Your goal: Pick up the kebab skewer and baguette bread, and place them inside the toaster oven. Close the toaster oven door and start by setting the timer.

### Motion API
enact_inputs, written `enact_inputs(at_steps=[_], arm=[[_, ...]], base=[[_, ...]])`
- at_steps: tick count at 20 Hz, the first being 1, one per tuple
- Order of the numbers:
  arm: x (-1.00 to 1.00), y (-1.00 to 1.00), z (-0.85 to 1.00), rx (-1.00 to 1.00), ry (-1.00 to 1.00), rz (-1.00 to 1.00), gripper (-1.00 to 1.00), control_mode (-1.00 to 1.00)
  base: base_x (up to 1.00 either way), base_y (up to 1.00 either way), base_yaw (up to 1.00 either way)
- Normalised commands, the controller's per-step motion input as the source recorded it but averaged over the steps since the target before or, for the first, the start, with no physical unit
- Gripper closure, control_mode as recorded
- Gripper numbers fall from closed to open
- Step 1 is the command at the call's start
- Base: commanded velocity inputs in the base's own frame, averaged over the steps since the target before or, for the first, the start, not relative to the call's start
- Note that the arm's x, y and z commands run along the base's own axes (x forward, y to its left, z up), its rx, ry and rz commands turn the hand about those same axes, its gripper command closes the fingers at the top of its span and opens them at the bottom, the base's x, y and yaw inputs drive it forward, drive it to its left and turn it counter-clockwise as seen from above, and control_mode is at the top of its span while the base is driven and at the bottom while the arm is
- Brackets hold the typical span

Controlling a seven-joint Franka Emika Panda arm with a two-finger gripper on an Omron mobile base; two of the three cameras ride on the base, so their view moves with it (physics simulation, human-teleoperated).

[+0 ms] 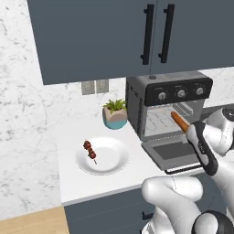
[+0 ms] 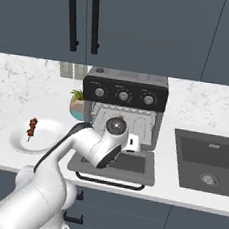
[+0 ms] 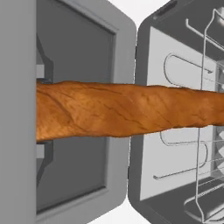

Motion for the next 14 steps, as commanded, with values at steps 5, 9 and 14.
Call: enact_inputs(at_steps=[5,9,14], arm=[[0.66,0.00,-0.40,0.00,0.01,0.05,1.00,-1.00],[0.51,0.00,-0.33,0.00,0.00,0.00,1.00,-1.00],[0.32,0.00,-0.03,0.01,0.00,0.00,1.00,-1.00]], base=[[0.00,0.00,0.00],[0.00,0.00,0.00],[0.00,0.00,0.00]])
